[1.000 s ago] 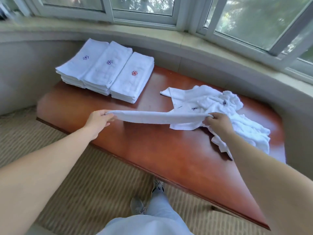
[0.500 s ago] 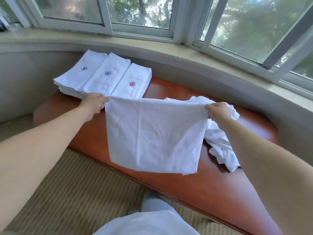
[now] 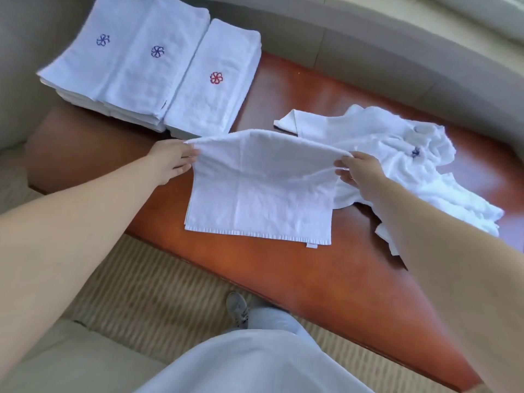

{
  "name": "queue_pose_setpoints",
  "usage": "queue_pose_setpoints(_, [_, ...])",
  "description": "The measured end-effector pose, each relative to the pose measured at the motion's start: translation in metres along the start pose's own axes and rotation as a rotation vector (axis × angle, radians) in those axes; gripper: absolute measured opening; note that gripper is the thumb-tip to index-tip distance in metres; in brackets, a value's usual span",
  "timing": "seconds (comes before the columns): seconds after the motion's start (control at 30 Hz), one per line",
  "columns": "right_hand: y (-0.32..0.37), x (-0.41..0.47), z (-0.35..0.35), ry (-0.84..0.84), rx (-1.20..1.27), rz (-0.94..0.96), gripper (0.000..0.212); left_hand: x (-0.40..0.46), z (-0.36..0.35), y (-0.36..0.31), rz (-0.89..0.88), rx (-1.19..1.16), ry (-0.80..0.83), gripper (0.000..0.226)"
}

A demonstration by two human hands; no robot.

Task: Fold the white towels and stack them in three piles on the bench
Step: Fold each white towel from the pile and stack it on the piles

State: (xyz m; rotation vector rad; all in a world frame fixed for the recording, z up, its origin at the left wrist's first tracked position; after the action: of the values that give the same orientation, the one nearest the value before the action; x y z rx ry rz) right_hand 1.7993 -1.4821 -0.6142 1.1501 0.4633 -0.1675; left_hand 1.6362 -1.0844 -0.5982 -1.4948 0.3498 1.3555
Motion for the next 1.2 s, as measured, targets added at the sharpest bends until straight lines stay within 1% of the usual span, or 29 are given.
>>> queue_pose_setpoints(0.13, [-0.008,-0.011,0.004,-0.031,0.109,-0.025,0.011,-0.002,0.013,0.012,0.017,-0.032,0.002,0.029])
queue_pose_setpoints(0.2, [-0.018,-0.023,0.006,-0.040,0.129,-0.012,0.018,-0.006,0.021,0.023,0.010,-0.025,-0.015,0.034])
queue_pose_setpoints(0.23, [-0.025,-0.030,0.006,-0.053,0.111,-0.012,0.022,-0.008,0.024,0.030,0.002,0.000,-0.032,0.035])
queue_pose_setpoints(0.27, [-0.035,-0.038,0.006,-0.069,0.083,-0.011,0.021,-0.009,0.027,0.040,-0.007,0.037,-0.054,0.035])
queue_pose_setpoints(0.33, [-0.060,-0.054,0.005,-0.077,0.019,-0.005,0.009,-0.007,0.031,0.064,-0.023,0.116,-0.093,0.030])
queue_pose_setpoints(0.37, [-0.074,-0.062,0.004,-0.070,-0.017,-0.006,0.007,-0.004,0.032,0.077,-0.026,0.149,-0.104,0.025])
queue_pose_setpoints(0.5, [-0.131,-0.087,-0.005,-0.030,-0.156,-0.026,0.013,0.013,0.036,0.135,-0.058,0.347,-0.111,0.007])
queue_pose_setpoints(0.6, [-0.171,-0.094,-0.016,0.011,-0.263,-0.062,0.019,0.038,0.037,0.173,-0.077,0.494,-0.114,0.006])
queue_pose_setpoints(0.67, [-0.189,-0.093,-0.021,0.018,-0.311,-0.071,0.021,0.050,0.038,0.191,-0.083,0.538,-0.126,0.008])
queue_pose_setpoints(0.8, [-0.202,-0.093,-0.024,0.024,-0.341,-0.019,0.020,0.056,0.043,0.206,-0.124,0.512,-0.170,0.008])
queue_pose_setpoints(0.87, [-0.202,-0.094,-0.023,-0.008,-0.334,0.016,0.020,0.056,0.042,0.205,-0.163,0.465,-0.195,0.009])
queue_pose_setpoints(0.93, [-0.201,-0.093,-0.023,-0.058,-0.266,0.028,0.021,0.057,0.039,0.203,-0.163,0.379,-0.187,0.013])
queue_pose_setpoints(1.0, [-0.200,-0.089,-0.025,-0.070,-0.125,0.001,0.022,0.059,0.037,0.201,-0.094,0.319,-0.134,0.015])
queue_pose_setpoints(1.07, [-0.198,-0.085,-0.028,-0.043,-0.011,-0.026,0.017,0.062,0.035,0.198,0.001,0.285,-0.054,0.017])
queue_pose_setpoints(1.13, [-0.197,-0.078,-0.028,-0.030,0.014,-0.062,0.016,0.068,0.034,0.195,0.036,0.251,-0.026,0.021])
queue_pose_setpoints(1.2, [-0.193,-0.070,-0.027,0.017,0.010,-0.119,0.018,0.071,0.029,0.186,0.049,0.249,-0.002,0.021])
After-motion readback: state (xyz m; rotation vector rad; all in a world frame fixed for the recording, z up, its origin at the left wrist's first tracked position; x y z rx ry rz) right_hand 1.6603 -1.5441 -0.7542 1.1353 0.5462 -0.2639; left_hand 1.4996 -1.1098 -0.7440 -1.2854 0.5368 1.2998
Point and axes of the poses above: each hand's wrist, its own x-axis towards the middle knuckle, its own z-axis out of the back of the hand, y = z × x, the point moved 1 cm from there along x, towards the middle knuckle, and after that the axes turned 13 degrees about z, right-handed, at the moved point
